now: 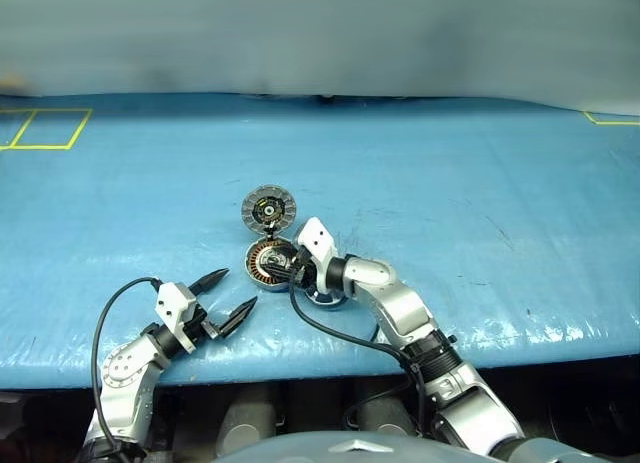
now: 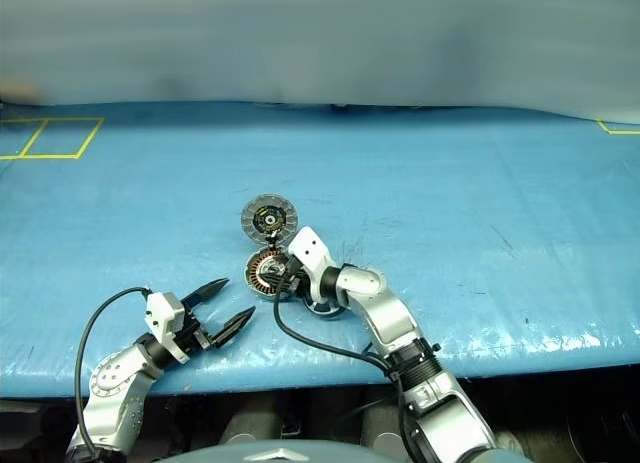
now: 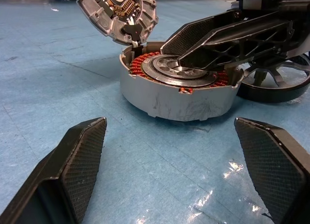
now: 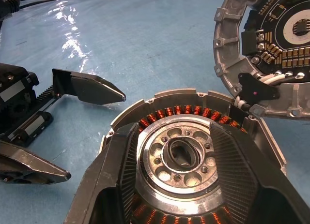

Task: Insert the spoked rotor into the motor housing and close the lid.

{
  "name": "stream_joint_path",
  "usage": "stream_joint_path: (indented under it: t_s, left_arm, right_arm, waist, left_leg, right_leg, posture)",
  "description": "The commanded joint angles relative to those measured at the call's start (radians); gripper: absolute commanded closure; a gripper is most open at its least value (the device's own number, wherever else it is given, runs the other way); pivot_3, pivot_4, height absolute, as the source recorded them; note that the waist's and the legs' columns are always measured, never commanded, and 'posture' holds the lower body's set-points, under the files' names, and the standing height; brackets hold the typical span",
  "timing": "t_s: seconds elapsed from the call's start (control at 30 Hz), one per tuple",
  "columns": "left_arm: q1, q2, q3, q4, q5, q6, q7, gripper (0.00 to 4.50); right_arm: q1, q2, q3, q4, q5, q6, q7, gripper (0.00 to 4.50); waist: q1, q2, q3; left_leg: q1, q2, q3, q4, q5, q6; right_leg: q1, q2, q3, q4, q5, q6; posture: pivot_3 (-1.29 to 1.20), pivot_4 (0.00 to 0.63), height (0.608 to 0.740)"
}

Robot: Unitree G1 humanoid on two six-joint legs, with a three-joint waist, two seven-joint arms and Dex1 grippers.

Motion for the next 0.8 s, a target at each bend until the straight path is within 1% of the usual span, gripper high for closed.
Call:
stream_joint_path:
  t_s: [0.03,0.23,0.33,0.5,0.8]
  left_arm:
    - [0.005,0.0,0.003,0.001,0.0,-0.003,-0.002,0.0]
    - [0.004,-0.002,0.002,0.005,0.002,-0.007,-0.002,0.0]
    - [0.004,-0.002,0.001,0.006,0.003,-0.007,-0.002,0.0]
    - [0.003,-0.004,-0.001,0.008,0.005,-0.007,0.0,0.0]
    - [0.013,-0.007,-0.001,0.003,0.009,-0.008,0.008,0.0]
  right_arm:
    - [-0.007,0.015,-0.009,-0.034,0.018,-0.012,0.002,2.21]
    - [0.004,0.015,-0.025,-0.07,0.041,-0.001,0.006,2.21]
    - [0.01,0.013,-0.033,-0.089,0.057,0.012,0.006,2.79]
    - [0.006,0.008,-0.022,-0.069,0.035,0.012,-0.011,4.46]
    - [-0.002,0.003,0.028,-0.052,-0.007,0.019,-0.009,4.48]
  waist:
    - [0.0,0.0,0.0]
    - [0.0,0.0,0.0]
    - [0.001,0.0,0.0]
    - [0.001,0.0,0.0]
    - [0.0,0.0,0.0]
  left_leg:
    - [0.0,0.0,0.0,0.0,0.0,0.0]
    - [0.0,0.0,0.0,0.0,0.0,0.0]
    - [0.0,0.0,0.0,0.0,0.0,0.0]
    - [0.0,0.0,0.0,0.0,0.0,0.0]
    - [0.0,0.0,0.0,0.0,0.0,0.0]
  right_leg:
    - [0.0,0.0,0.0,0.0,0.0,0.0]
    - [0.0,0.0,0.0,0.0,0.0,0.0]
    - [0.0,0.0,0.0,0.0,0.0,0.0]
    - [0.0,0.0,0.0,0.0,0.0,0.0]
    - [0.0,0.0,0.0,0.0,0.0,0.0]
  posture:
    - [0.0,0.15,0.74]
    - [0.0,0.15,0.74]
    - [0.0,0.15,0.74]
    - [0.0,0.15,0.74]
    - [0.0,0.15,0.74]
